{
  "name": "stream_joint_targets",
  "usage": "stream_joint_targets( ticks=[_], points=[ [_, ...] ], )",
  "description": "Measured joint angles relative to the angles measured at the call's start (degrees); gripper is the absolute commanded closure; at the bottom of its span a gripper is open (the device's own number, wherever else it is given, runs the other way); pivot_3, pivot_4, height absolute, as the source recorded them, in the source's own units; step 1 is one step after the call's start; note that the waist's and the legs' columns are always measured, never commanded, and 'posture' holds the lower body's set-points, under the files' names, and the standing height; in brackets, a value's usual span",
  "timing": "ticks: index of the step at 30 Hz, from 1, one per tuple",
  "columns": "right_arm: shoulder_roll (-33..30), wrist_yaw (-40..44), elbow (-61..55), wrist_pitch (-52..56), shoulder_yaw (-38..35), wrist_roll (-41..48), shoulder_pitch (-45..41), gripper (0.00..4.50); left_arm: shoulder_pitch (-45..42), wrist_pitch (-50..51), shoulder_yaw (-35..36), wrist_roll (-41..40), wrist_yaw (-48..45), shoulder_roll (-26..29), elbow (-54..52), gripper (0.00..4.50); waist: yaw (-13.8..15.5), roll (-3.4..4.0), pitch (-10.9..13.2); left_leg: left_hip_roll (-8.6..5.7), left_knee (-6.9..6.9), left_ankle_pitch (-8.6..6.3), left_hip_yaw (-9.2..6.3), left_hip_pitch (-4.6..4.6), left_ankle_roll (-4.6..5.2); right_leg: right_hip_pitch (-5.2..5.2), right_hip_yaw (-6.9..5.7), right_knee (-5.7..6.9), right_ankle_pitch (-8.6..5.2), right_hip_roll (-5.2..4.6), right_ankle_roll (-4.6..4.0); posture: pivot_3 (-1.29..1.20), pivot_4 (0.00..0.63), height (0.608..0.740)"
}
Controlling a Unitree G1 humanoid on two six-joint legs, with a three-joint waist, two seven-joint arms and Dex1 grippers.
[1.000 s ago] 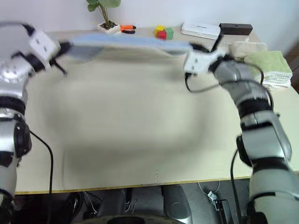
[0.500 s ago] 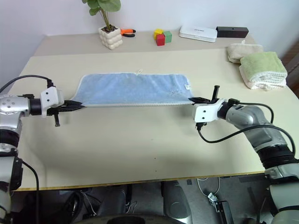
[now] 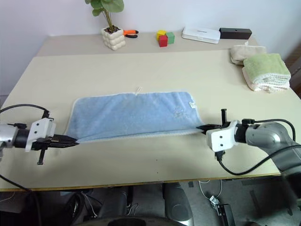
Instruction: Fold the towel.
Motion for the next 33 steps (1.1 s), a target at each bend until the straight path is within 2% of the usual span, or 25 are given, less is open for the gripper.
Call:
stream_joint_targets(
  ticks=[7, 9, 12, 16, 21, 29, 33],
  points=[
    [-3.4, 5.4, -10.0, 7.1, -8.3, 5.4, 13.6, 4.46, 8.6, 2.4, 3.7, -3.4, 1.2, 0.4, -6.0, 4.50, 0.9, -0.03, 0.0, 0.00, 0.07, -0.05, 0.04, 0.34, 0.06, 0.39, 0.01, -0.09, -0.13, 0.01, -0.21, 0.00, 0.150, 0.740],
    [-3.5, 6.5, -10.6, 7.7, -10.3, 6.0, 15.5, 4.46, 8.9, 2.2, 4.0, -4.1, 1.3, 0.4, -6.4, 4.50, 0.9, -0.05, 0.0, 0.01, 0.06, -0.13, 0.06, 0.72, 0.19, 0.80, 0.00, -0.19, -0.23, 0.01, -0.28, 0.00, 0.150, 0.740],
    [-3.6, 7.4, -11.0, 7.9, -11.1, 5.9, 16.0, 4.46, 6.6, 1.5, 3.6, -4.2, 1.8, 0.2, -5.5, 4.50, 1.1, -0.05, 0.0, 0.01, 0.06, -0.18, 0.06, 0.81, 0.26, 0.92, 0.00, -0.22, -0.40, 0.01, -0.47, 0.00, 0.150, 0.740],
    [-3.5, 7.2, -8.2, 8.2, -10.2, 4.5, 9.0, 4.46, -1.4, 2.1, 1.6, -4.0, 3.1, -0.9, -2.5, 4.50, 1.0, -0.04, 0.0, 0.01, 0.12, -0.18, 0.07, 0.82, 0.26, 0.94, 0.00, -0.21, -0.39, 0.02, -0.45, 0.00, 0.150, 0.740],
    [-1.1, 7.5, -0.4, 8.5, -5.3, 2.2, -3.6, 4.46, -13.0, 5.1, -2.3, -3.3, 4.5, -4.2, 4.6, 4.50, 0.8, -0.04, 0.0, 0.01, 0.23, -0.27, 0.05, 0.78, 0.41, 0.90, -0.02, -0.14, -0.28, 0.06, -0.18, 0.00, 0.150, 0.740],
    [5.7, 7.6, 14.3, 6.0, 3.3, -3.5, -20.5, 4.46, -20.6, 2.9, -6.5, 0.8, 5.4, -8.8, 16.4, 4.50, 0.9, 0.02, 0.0, 0.01, 0.35, -0.32, 0.05, 0.75, 0.50, 0.89, -0.02, -0.07, -0.27, 0.06, -0.17, 0.00, 0.150, 0.740],
    [8.0, 7.6, 19.3, 4.4, 5.6, -4.9, -24.8, 4.46, -23.9, 1.5, -7.0, 2.6, 6.1, -10.2, 21.6, 4.50, 0.9, 0.02, 0.0, -0.01, 0.35, -0.32, 0.04, 0.72, 0.50, 0.89, -0.04, -0.06, -0.27, 0.03, -0.16, 0.00, 0.150, 0.740]
  ],
)
